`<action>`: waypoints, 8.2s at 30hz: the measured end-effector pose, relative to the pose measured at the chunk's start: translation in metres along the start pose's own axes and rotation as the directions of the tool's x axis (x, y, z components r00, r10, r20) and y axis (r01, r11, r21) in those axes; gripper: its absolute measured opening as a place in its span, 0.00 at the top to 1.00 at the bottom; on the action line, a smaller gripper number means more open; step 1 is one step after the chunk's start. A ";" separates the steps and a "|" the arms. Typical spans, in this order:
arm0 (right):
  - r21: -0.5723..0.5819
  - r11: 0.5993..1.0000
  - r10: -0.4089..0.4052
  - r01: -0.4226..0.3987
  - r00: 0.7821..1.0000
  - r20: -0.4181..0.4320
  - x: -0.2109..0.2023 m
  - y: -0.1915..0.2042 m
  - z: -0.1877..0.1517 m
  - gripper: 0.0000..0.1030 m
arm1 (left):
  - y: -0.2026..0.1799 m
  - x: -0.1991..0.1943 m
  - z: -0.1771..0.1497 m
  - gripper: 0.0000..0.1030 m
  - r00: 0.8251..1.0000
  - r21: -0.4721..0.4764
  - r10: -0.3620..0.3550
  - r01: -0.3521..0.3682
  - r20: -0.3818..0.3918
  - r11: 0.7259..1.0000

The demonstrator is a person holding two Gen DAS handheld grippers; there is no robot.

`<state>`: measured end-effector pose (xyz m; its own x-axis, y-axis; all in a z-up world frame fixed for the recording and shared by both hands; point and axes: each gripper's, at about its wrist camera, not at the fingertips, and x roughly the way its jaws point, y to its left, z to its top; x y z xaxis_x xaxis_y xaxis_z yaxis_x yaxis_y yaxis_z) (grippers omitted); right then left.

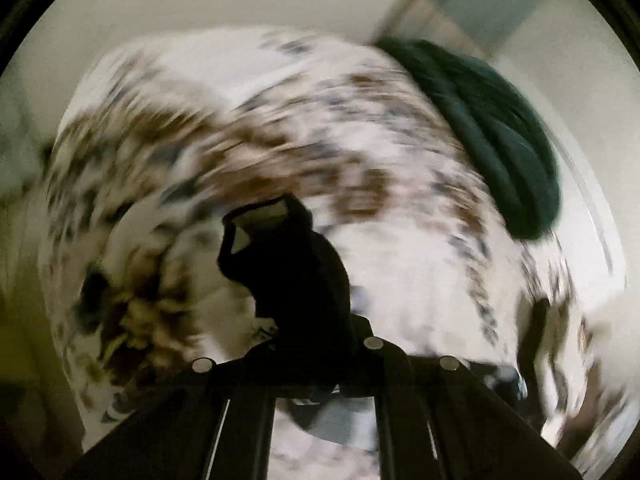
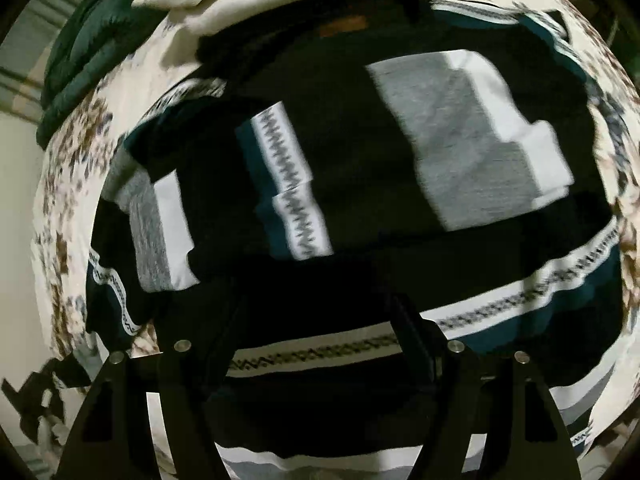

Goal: Fold small clothes

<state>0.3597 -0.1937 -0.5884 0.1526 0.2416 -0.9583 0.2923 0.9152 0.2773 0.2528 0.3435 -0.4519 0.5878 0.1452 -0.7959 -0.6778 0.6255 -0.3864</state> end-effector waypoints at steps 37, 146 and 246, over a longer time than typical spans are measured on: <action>0.086 0.985 0.143 -0.146 0.989 0.042 -0.117 -0.250 0.103 0.27 | -0.352 -0.009 -0.260 0.06 0.991 0.653 -0.069 0.129 -0.117 0.746; 0.351 0.917 0.160 -0.188 0.981 0.108 -0.096 -0.208 0.099 0.92 | -0.182 0.113 -0.196 0.83 0.838 -0.059 -0.239 0.242 -0.490 0.969; -0.115 0.971 0.163 -0.208 0.935 -0.316 -0.083 -0.347 0.193 0.49 | -0.264 -0.101 -0.659 0.02 0.860 0.814 0.331 0.152 -0.388 0.560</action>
<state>0.4281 -0.5938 -0.5918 -0.1085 0.4770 -0.8722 0.1438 0.8757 0.4610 0.0814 -0.3419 -0.5769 0.1100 0.0342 -0.9933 0.0696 0.9967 0.0421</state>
